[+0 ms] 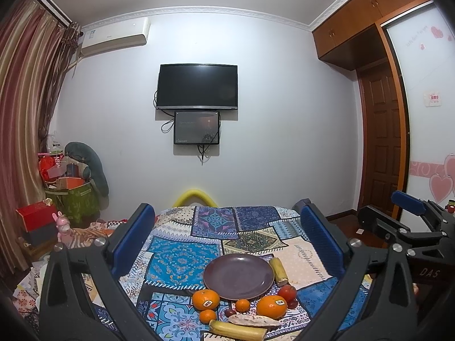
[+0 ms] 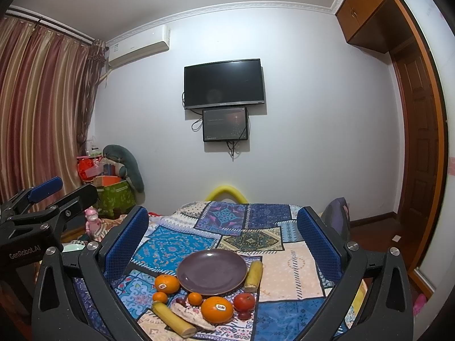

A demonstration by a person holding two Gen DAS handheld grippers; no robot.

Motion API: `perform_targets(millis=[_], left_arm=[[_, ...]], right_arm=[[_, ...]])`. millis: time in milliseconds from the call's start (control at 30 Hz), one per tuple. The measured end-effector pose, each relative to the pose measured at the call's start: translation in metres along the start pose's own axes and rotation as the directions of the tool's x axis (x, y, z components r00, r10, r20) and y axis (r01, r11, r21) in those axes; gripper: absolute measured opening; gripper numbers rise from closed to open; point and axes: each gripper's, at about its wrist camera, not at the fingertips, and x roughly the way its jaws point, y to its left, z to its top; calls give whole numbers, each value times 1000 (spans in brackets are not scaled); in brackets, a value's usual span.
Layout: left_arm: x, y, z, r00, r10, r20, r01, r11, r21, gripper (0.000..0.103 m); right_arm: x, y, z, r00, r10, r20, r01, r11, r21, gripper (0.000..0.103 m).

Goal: Organize fruits

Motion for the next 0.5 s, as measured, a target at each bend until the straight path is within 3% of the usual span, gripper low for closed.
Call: perform_targets(millis=[500], left_arm=[[1,5,-4,1000,6,-6,-6,1000,0,103]], right_arm=[[0,1,-2,1000,2,4,-2,1000,1,103]])
